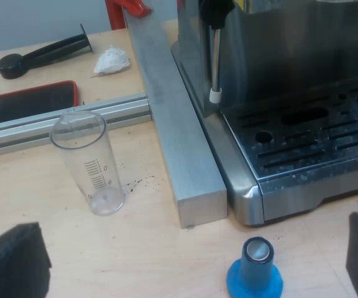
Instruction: Grind coffee beans and then tamp
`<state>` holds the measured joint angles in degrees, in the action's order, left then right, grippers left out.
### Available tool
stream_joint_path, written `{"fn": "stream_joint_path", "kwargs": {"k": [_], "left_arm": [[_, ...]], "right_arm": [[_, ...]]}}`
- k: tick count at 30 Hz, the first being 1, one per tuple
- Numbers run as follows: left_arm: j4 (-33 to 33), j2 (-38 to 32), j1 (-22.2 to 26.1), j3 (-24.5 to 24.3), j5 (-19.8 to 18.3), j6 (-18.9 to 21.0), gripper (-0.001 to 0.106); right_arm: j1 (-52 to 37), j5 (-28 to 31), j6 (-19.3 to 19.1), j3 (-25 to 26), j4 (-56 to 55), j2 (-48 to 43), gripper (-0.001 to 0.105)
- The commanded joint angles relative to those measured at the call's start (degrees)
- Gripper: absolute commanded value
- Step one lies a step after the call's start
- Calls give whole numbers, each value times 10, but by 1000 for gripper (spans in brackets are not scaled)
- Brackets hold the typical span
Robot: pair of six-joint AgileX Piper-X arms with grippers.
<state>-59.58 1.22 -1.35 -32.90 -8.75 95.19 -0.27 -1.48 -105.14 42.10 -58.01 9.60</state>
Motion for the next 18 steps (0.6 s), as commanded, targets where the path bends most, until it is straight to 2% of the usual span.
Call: {"fn": "stream_joint_path", "kwargs": {"k": [1,6,8,11,13,15,17,18], "left_arm": [[8,0,-3,-3,-1,-4,105],[7,0,-3,-3,-1,-4,105],[6,0,-3,-3,-1,15,93],[1,0,-3,-3,-6,14,63],[4,0,-3,-3,-28,13,56],[4,0,-3,-3,-41,13,60],[4,0,-12,-3,-44,13,73],[4,0,-15,-3,-44,13,76]], "right_arm": [[1,3,-6,6,0,-1,65],[1,3,-5,5,0,-1,65],[1,3,-5,5,0,-1,65],[1,3,-1,5,0,-1,65],[1,2,4,5,-1,-1,65],[2,-9,4,5,-1,-1,65],[15,-18,4,8,-10,1,65],[20,-20,2,10,-15,2,65]]}}
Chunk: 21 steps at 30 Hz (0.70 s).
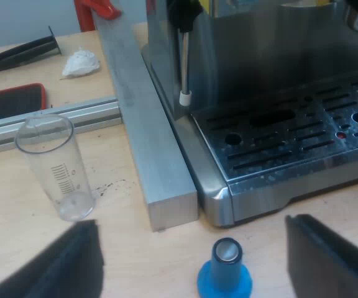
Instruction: Grind coffee beans and then tamp
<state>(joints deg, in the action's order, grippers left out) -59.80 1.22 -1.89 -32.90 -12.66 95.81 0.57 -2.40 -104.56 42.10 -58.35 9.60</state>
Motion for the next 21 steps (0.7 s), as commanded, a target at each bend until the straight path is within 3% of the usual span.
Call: {"fn": "stream_joint_path", "kwargs": {"k": [1,5,7,8,15,16,21], "left_arm": [[6,0,-21,-3,-5,7,80],[6,0,-55,-3,-6,7,79],[6,6,-73,-3,-16,6,78],[6,17,-97,-3,-41,3,78],[14,50,-134,-3,-72,0,78],[49,79,-171,-3,-111,-10,78],[101,105,-213,-3,-152,-23,78]], "right_arm": [[22,-12,-10,15,-20,5,65],[65,-22,-28,35,-50,22,65],[84,-39,-34,43,-58,30,65],[113,-65,-36,51,-63,47,65],[168,-129,-36,56,-48,84,64],[199,-149,-36,56,-32,109,64],[260,-150,-37,56,-4,147,62]]}}
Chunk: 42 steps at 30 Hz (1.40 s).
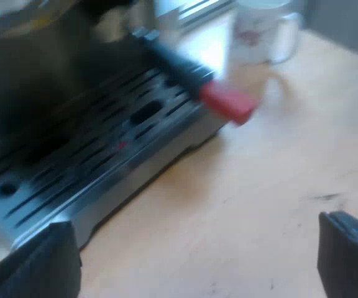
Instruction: Grind coffee beans and then tamp
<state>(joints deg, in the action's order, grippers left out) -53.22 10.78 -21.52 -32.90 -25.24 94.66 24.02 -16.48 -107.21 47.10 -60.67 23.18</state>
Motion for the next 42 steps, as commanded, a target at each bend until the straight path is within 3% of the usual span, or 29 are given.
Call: {"fn": "stream_joint_path", "kwargs": {"k": [1,8,11,13,18,20,26,31,35,42], "left_arm": [[47,18,-26,-2,-36,-17,78],[118,37,-43,34,-107,-25,78],[162,37,-43,62,-145,-25,78],[179,37,-43,79,-149,-25,78],[179,38,-43,104,-155,-25,78],[182,38,-43,116,-157,-25,78],[224,38,-43,150,-161,-25,78],[241,38,-43,159,-166,-25,78],[241,38,-43,159,-166,-25,78],[246,38,-43,177,-166,-25,78]], "right_arm": [[34,-10,-10,6,24,16,61],[160,84,-4,3,76,54,59],[207,126,22,-13,116,54,59],[252,165,51,-32,156,54,59],[351,278,71,-77,240,55,59],[405,332,101,-99,278,69,59],[527,486,144,-124,337,130,59],[582,569,203,-128,370,194,59],[589,607,266,-128,389,248,45],[589,630,281,-128,471,336,24]]}}
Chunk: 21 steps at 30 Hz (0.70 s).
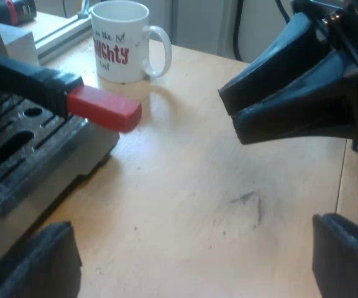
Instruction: Grind coffee beans and then tamp
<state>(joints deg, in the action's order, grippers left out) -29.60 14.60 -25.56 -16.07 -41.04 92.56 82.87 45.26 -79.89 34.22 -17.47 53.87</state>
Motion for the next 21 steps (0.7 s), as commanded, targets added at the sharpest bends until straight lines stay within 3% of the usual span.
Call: {"fn": "stream_joint_path", "kwargs": {"k": [1,7,21], "left_arm": [[13,0,-3,9,-8,-3,78],[16,0,-3,13,0,-3,78],[29,60,-3,13,1,0,78]], "right_arm": [[1,17,13,1,51,42,21],[1,42,17,1,141,105,0],[1,157,16,1,316,207,0]]}}
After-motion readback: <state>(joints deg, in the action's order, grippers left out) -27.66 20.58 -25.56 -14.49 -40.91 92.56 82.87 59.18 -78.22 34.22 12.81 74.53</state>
